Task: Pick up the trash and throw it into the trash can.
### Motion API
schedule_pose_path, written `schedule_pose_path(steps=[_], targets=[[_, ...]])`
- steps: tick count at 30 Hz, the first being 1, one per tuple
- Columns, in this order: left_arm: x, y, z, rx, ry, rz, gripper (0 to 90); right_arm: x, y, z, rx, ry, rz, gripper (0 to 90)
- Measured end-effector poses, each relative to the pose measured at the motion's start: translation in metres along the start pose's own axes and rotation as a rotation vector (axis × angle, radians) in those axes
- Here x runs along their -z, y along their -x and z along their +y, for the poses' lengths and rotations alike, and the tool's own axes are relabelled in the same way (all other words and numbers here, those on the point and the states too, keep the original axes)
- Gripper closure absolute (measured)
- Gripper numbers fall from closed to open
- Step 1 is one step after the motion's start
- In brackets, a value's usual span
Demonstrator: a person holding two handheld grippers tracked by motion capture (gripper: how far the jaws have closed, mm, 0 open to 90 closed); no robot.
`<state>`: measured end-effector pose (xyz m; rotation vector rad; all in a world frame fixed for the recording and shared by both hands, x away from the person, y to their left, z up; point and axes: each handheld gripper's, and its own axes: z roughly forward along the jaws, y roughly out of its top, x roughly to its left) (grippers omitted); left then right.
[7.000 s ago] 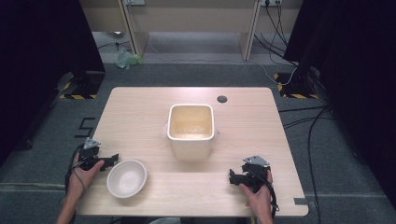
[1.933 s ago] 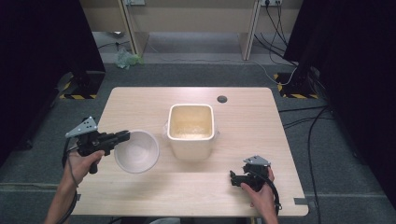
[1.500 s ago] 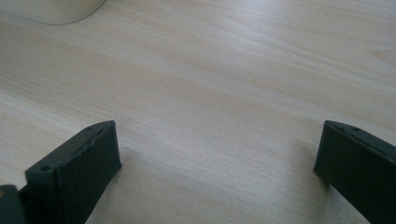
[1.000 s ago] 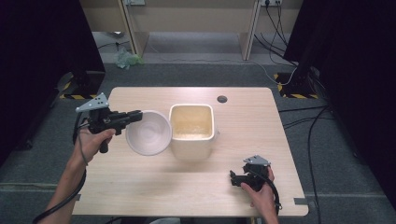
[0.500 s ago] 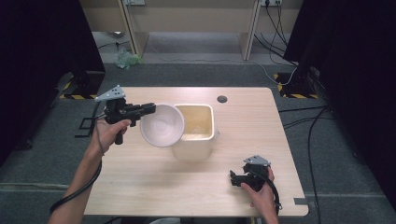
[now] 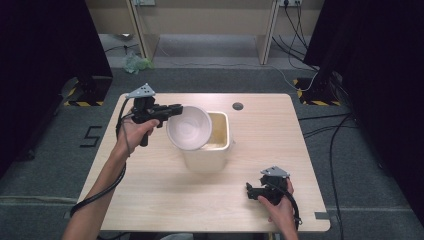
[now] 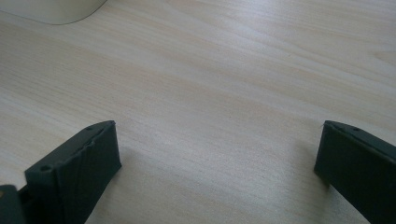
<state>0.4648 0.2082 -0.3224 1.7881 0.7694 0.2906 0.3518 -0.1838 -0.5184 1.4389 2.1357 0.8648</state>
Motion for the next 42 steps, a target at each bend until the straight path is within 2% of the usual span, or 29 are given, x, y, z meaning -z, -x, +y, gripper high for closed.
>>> schedule_pose_path(steps=[11,18,22,30,42], targets=[[-0.023,-0.001,0.001,0.021,-0.015,0.011,83.8,0.0,0.0,0.0,0.001,0.0,0.0,0.2],[-0.039,-0.002,-0.004,0.023,-0.04,0.015,83.7,0.0,0.0,0.0,0.001,0.0,0.0,0.2],[-0.051,-0.005,-0.009,0.042,-0.039,0.026,83.6,0.0,0.0,0.0,0.002,0.001,-0.001,0.2],[-0.065,-0.008,-0.017,0.057,-0.063,0.043,83.7,0.0,0.0,0.0,0.002,0.001,0.0,0.2],[-0.075,-0.007,-0.023,0.054,-0.08,0.058,82.9,0.0,0.0,0.0,0.0,0.0,0.0,0.2]])
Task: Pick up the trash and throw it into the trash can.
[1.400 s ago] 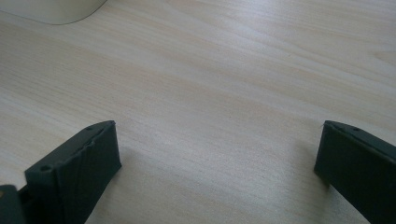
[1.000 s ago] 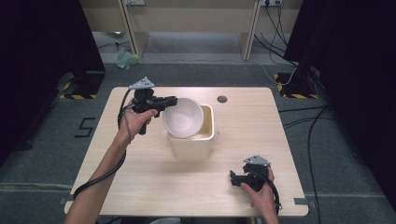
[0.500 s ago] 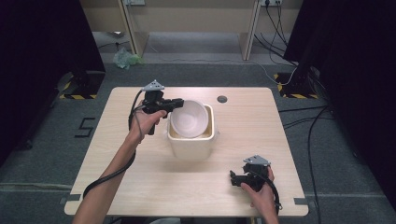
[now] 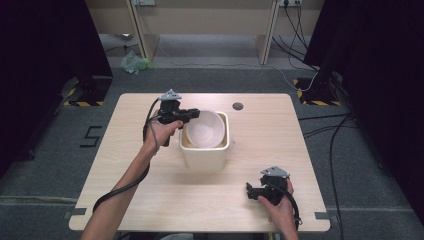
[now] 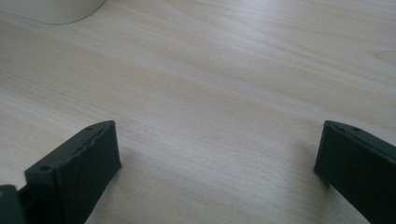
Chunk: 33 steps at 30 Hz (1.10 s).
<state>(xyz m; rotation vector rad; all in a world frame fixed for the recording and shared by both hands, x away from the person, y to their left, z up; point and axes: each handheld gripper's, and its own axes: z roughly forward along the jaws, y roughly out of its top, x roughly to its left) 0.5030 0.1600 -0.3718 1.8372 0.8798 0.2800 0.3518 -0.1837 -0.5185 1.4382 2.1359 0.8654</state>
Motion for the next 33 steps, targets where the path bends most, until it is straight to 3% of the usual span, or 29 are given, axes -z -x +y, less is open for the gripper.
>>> schedule_pose_path(steps=[2,13,20,33], targets=[[-0.002,0.0,-0.001,0.003,-0.006,-0.006,80.3,0.0,0.0,0.0,0.0,0.0,0.0,0.2],[0.009,-0.003,-0.004,0.029,-0.028,-0.008,45.4,0.0,0.0,0.0,0.0,0.0,-0.001,0.2],[0.02,-0.008,-0.007,0.044,-0.029,-0.002,32.7,0.0,0.0,0.0,0.001,0.0,-0.001,0.2],[0.05,-0.015,-0.017,0.053,-0.002,-0.007,21.5,0.0,0.0,0.0,0.001,0.0,-0.001,0.2]])
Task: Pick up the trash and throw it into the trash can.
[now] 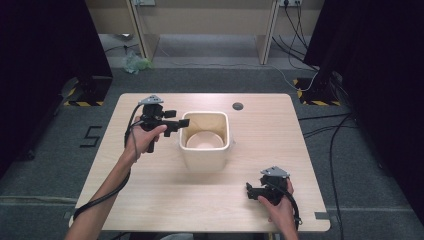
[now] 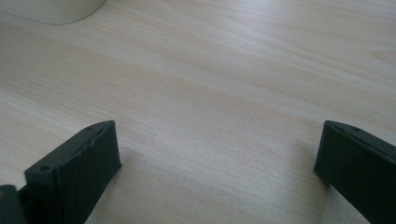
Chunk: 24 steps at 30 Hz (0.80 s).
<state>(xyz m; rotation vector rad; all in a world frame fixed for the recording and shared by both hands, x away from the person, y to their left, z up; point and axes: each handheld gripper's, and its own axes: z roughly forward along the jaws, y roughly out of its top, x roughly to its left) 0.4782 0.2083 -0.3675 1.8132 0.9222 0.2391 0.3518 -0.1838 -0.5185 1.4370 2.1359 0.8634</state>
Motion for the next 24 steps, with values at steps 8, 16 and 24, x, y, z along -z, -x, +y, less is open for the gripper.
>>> schedule_pose_path(steps=[8,16,24], targets=[[0.017,-0.007,-0.012,-0.002,0.004,0.008,21.1,0.0,0.0,0.0,0.0,-0.002,0.0,0.2],[0.031,-0.01,-0.025,-0.005,0.015,0.022,20.1,0.0,0.0,0.0,-0.003,-0.002,0.001,0.2],[0.041,-0.015,-0.04,0.009,0.022,0.03,15.7,0.0,0.0,0.0,-0.003,-0.002,0.001,0.2]])
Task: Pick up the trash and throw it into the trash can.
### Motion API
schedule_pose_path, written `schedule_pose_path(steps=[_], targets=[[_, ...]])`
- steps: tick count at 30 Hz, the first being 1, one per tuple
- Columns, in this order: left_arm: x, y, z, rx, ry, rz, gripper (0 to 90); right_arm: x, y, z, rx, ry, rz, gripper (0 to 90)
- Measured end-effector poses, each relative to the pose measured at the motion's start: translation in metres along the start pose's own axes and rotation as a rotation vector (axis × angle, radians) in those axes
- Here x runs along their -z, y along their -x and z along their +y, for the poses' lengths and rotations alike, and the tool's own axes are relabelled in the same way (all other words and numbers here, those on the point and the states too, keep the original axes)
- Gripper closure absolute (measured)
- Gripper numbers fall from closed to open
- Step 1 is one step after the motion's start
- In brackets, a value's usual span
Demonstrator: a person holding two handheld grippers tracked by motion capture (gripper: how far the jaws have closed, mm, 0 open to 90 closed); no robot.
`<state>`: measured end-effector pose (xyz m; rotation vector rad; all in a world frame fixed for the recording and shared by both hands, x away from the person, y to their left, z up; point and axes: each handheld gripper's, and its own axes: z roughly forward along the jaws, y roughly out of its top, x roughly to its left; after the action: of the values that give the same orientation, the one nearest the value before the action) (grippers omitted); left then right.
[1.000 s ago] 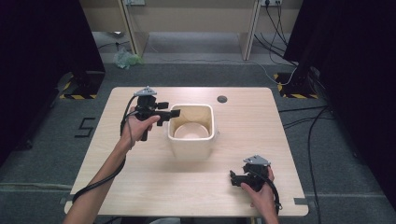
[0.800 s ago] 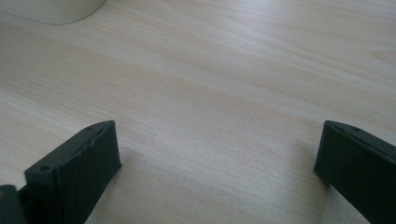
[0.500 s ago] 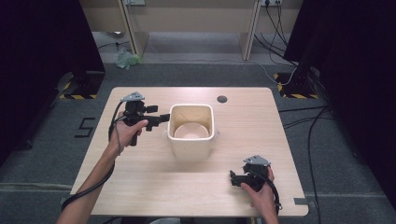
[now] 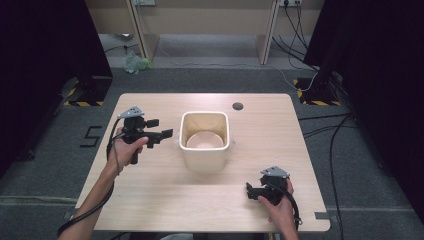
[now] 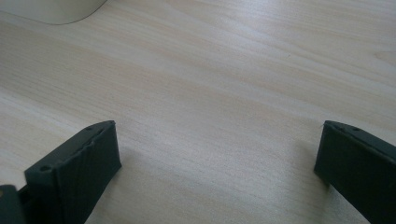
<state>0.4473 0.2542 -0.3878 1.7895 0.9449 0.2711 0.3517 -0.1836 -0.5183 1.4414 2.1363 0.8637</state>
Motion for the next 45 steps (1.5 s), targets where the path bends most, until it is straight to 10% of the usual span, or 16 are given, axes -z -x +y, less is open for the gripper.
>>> schedule_pose_path(steps=[45], targets=[[0.03,-0.018,-0.075,0.009,0.006,0.067,16.9,0.0,0.0,0.0,0.0,0.0,0.0,0.2]])
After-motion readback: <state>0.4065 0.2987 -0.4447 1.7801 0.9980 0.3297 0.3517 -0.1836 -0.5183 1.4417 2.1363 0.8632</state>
